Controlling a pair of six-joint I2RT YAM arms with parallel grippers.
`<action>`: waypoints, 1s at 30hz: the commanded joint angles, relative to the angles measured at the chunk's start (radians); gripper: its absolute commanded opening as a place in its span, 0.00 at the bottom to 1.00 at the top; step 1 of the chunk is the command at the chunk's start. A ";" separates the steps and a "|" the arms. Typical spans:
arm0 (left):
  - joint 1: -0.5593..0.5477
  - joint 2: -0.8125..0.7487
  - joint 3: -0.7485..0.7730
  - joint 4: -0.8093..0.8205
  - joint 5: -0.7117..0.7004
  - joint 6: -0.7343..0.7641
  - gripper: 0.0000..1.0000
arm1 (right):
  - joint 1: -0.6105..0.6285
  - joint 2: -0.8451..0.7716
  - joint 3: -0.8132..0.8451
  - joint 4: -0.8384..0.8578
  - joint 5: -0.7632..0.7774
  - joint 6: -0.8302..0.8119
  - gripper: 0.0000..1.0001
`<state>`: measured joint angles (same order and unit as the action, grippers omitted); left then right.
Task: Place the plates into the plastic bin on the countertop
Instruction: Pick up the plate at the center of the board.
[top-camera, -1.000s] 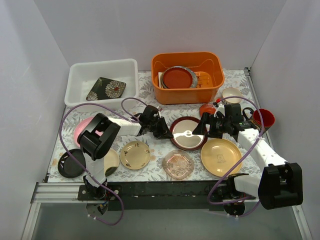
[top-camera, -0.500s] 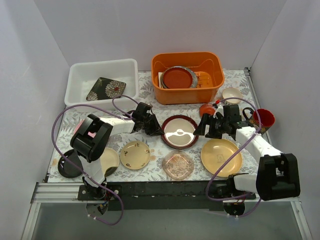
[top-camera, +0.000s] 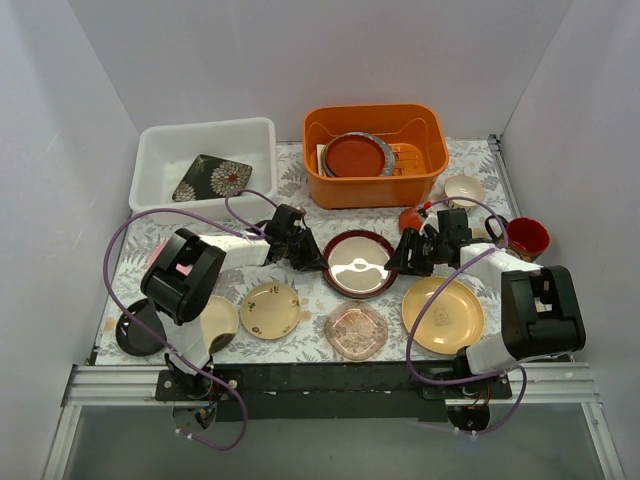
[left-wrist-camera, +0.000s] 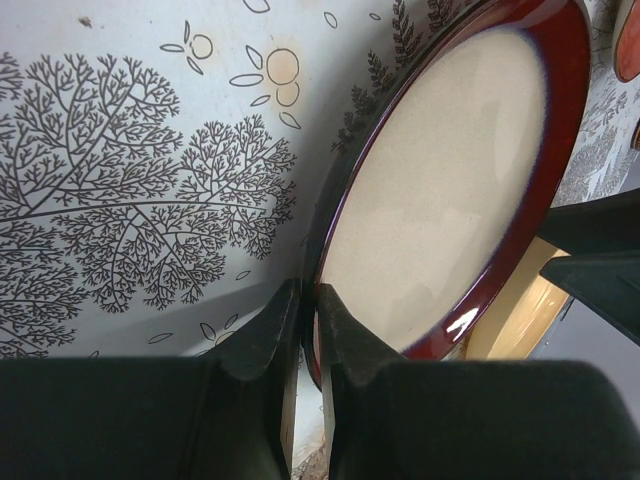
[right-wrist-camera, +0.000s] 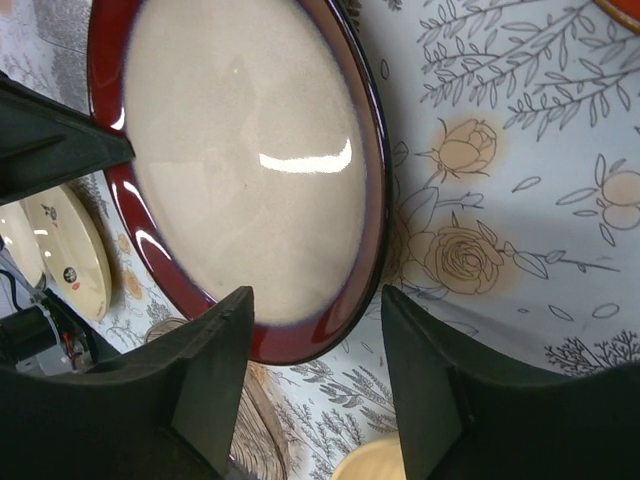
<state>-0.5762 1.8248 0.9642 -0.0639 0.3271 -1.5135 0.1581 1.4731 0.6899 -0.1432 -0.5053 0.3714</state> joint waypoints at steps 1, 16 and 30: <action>0.004 -0.032 0.010 -0.008 0.009 0.016 0.00 | -0.003 0.003 -0.007 0.100 -0.058 0.029 0.55; 0.004 -0.051 -0.007 0.058 0.023 -0.005 0.02 | -0.002 -0.002 -0.133 0.208 -0.050 0.093 0.17; 0.004 -0.068 -0.065 0.176 0.009 -0.043 0.50 | -0.002 0.033 -0.159 0.257 -0.062 0.098 0.01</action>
<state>-0.5678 1.8091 0.9234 0.0399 0.3515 -1.5520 0.1455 1.4841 0.5457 0.0841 -0.5369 0.5209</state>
